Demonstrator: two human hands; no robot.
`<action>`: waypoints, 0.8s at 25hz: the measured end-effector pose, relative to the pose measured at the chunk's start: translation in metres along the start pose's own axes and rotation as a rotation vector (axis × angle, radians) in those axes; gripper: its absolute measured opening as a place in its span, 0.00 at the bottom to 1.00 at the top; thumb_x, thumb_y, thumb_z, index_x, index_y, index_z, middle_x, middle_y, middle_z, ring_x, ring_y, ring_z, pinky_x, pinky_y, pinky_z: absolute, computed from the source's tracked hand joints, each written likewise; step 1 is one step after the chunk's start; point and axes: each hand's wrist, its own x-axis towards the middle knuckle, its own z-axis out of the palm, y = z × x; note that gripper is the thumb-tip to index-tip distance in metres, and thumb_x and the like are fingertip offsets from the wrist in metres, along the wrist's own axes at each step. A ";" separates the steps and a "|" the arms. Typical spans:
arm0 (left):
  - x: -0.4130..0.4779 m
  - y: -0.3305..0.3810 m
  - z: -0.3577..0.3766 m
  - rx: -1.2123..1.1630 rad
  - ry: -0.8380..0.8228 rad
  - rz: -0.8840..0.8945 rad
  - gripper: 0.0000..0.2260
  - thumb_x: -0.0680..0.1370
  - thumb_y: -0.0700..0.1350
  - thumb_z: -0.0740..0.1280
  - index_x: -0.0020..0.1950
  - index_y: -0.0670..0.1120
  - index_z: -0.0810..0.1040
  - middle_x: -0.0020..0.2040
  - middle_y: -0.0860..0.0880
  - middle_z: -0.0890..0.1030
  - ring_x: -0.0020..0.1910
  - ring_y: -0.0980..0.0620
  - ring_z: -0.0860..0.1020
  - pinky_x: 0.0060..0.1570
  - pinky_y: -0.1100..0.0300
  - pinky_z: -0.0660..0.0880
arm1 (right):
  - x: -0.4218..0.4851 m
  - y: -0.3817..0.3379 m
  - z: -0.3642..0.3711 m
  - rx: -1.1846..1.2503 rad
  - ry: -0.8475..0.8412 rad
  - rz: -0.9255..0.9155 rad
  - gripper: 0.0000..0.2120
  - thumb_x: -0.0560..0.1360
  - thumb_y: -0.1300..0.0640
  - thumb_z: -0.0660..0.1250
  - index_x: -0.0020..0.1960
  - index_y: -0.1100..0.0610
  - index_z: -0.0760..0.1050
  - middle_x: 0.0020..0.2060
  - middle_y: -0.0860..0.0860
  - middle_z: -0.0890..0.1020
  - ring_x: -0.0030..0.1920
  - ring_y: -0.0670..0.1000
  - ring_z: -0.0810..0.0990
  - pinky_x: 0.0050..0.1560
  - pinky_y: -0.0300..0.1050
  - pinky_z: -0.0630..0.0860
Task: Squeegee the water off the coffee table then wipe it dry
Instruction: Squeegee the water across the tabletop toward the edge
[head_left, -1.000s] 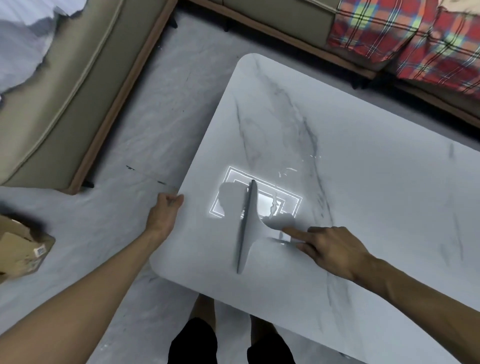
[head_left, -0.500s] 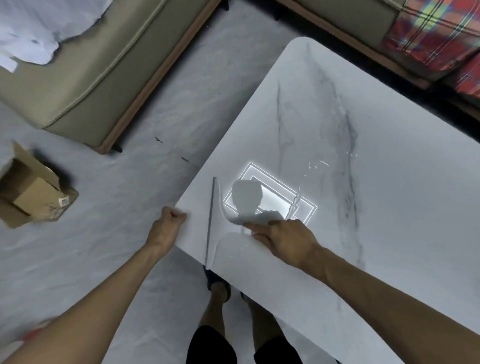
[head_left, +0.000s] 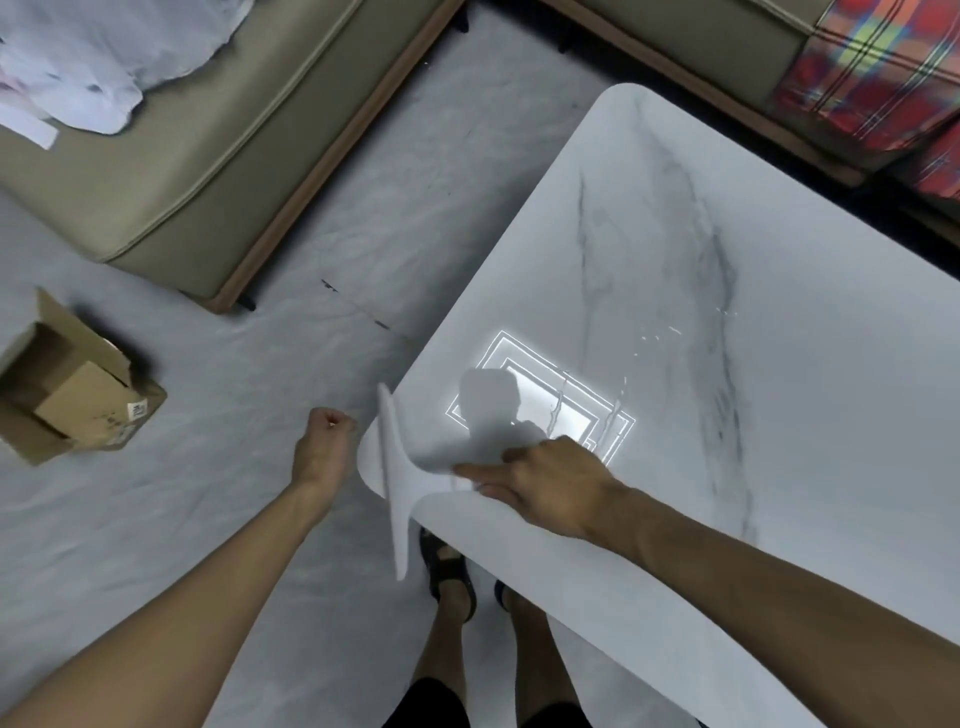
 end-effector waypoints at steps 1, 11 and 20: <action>0.004 -0.002 -0.005 -0.024 0.024 -0.005 0.05 0.78 0.46 0.60 0.51 0.47 0.71 0.46 0.48 0.76 0.43 0.50 0.74 0.34 0.59 0.67 | 0.025 -0.010 -0.001 -0.060 -0.022 -0.053 0.19 0.83 0.43 0.49 0.72 0.36 0.61 0.49 0.52 0.82 0.46 0.59 0.80 0.41 0.47 0.69; -0.009 0.009 0.013 0.262 -0.209 0.140 0.05 0.79 0.45 0.60 0.53 0.45 0.68 0.41 0.50 0.74 0.39 0.51 0.72 0.35 0.58 0.66 | -0.018 0.070 -0.022 0.033 0.051 0.368 0.18 0.81 0.40 0.47 0.70 0.28 0.58 0.47 0.46 0.82 0.49 0.55 0.80 0.42 0.48 0.74; -0.006 0.021 0.021 0.370 -0.139 0.148 0.06 0.78 0.45 0.60 0.52 0.45 0.68 0.46 0.44 0.76 0.45 0.44 0.75 0.44 0.55 0.70 | -0.144 0.064 -0.004 0.171 0.227 0.853 0.20 0.77 0.31 0.43 0.68 0.26 0.59 0.42 0.44 0.84 0.42 0.56 0.81 0.38 0.47 0.73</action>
